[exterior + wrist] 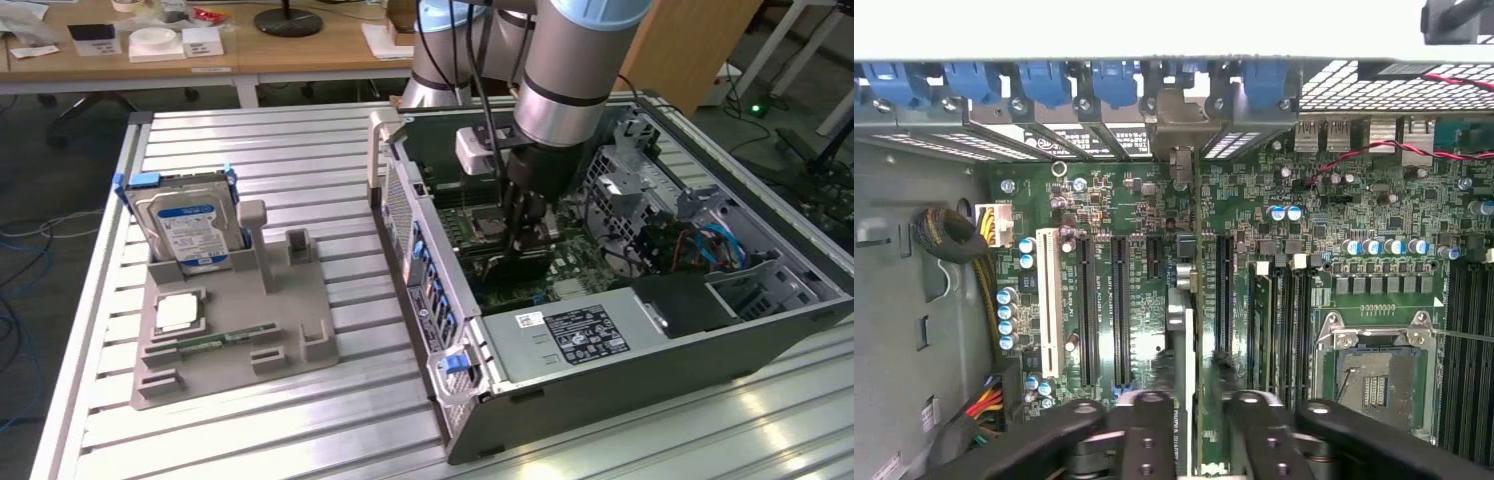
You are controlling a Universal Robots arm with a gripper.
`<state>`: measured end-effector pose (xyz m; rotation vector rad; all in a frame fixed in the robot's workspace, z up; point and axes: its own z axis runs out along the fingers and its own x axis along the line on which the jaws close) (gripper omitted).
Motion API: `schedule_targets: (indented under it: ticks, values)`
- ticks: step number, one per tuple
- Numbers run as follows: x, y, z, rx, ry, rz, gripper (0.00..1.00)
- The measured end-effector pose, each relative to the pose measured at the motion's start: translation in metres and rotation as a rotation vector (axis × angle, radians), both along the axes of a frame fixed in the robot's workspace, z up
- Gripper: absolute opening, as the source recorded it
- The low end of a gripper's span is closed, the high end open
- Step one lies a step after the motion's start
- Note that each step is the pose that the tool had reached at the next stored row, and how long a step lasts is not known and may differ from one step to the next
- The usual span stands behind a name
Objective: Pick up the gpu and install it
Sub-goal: 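Insert the gpu into the slot, then press down on the gpu until it lock into place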
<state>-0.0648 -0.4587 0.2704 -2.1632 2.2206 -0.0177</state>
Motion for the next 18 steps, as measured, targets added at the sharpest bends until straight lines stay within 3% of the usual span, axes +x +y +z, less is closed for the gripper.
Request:
schedule_targets:
  ticks: [4, 18]
  values:
    - [0.0, 0.0, 0.0, 0.0, 0.0, 0.0, 0.11]
    - [0.0, 0.0, 0.0, 0.0, 0.0, 0.0, 0.11]
